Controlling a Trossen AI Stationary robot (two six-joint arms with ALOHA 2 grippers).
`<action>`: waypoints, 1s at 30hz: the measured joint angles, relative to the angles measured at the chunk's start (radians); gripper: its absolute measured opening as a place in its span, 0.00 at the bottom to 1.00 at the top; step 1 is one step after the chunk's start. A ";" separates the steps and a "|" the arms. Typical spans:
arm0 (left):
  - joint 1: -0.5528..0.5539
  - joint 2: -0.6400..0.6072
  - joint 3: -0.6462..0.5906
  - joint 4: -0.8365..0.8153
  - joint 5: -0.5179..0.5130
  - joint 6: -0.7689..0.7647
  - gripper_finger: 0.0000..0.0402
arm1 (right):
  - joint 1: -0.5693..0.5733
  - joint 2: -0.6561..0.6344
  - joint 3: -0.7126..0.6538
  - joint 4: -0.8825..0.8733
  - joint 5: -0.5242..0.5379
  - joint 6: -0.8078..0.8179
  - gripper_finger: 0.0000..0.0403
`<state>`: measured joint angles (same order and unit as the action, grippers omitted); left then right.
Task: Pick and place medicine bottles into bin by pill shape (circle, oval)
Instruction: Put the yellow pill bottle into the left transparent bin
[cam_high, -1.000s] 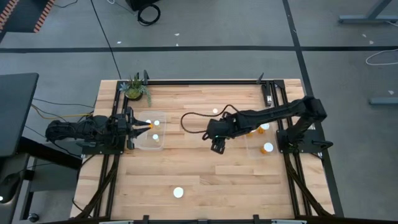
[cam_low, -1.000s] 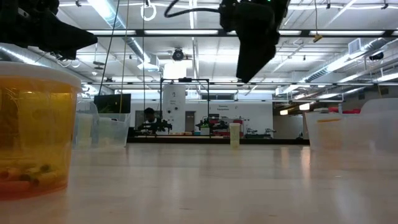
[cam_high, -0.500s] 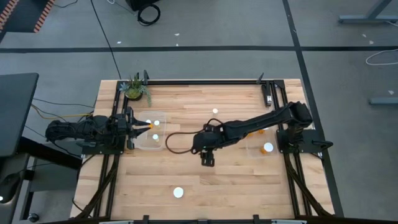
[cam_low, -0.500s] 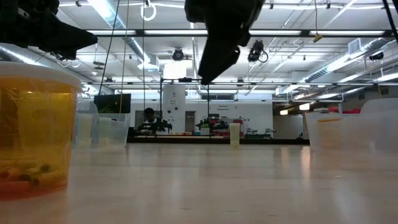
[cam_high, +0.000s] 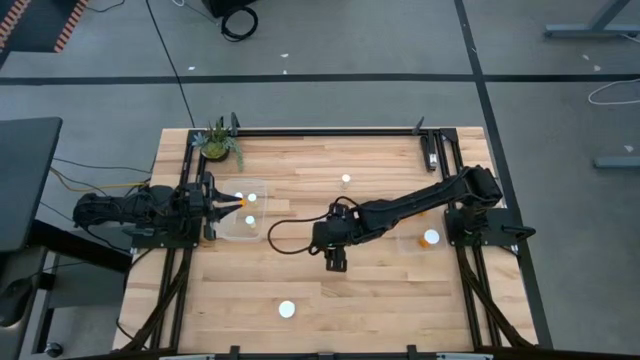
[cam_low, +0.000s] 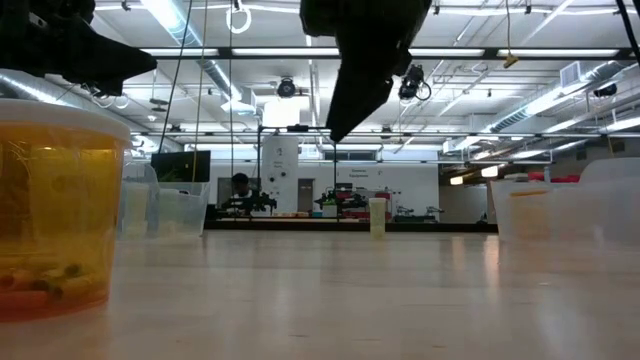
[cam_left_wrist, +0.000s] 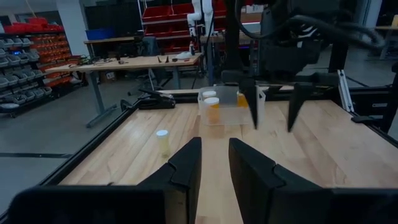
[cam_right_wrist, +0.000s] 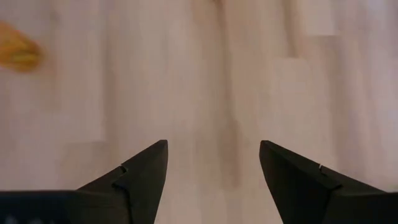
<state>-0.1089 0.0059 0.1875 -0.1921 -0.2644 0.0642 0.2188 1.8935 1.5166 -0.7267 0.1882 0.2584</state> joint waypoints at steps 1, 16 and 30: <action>0.000 0.000 0.000 -0.001 0.000 0.000 0.23 | -0.005 0.000 0.000 -0.014 0.028 0.000 0.65; 0.000 0.000 0.000 -0.001 0.000 0.000 0.22 | -0.264 0.000 0.000 -0.102 0.080 0.029 0.61; 0.000 0.000 0.000 -0.001 0.000 0.000 0.21 | -0.353 -0.028 -0.133 -0.201 0.050 -0.017 0.56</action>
<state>-0.1089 0.0060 0.1875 -0.1928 -0.2646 0.0640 -0.1340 1.8659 1.3833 -0.9277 0.2380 0.2409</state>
